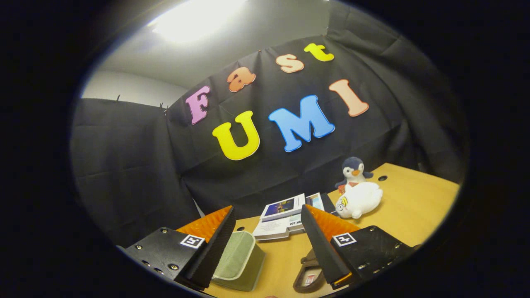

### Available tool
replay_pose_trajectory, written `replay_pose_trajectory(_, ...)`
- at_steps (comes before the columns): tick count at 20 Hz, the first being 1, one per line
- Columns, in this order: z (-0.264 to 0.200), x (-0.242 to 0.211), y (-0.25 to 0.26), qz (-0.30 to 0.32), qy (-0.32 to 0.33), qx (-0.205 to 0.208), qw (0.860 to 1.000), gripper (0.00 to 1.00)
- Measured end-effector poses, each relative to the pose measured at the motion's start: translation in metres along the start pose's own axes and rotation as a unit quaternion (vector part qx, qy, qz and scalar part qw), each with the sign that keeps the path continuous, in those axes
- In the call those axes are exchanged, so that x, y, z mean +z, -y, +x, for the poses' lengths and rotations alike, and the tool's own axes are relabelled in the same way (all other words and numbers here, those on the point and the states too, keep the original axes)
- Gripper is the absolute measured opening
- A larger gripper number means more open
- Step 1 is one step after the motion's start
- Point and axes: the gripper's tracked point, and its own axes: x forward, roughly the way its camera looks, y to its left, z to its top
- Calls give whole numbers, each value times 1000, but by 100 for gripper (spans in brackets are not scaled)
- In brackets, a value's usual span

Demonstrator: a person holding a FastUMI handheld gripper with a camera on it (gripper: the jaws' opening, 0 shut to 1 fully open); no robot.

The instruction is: Open the storage box then place both shoes into the box .Put the left shoe in first, then the right shoe, with the right side of both shoes facing outward in a uniform manner.

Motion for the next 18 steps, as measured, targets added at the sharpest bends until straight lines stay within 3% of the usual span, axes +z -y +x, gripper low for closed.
replay_pose_trajectory(8,9,-77,-13,123,-100,26,987,97)
replay_pose_trajectory(18,19,-167,-44,252,-207,63,943,97)
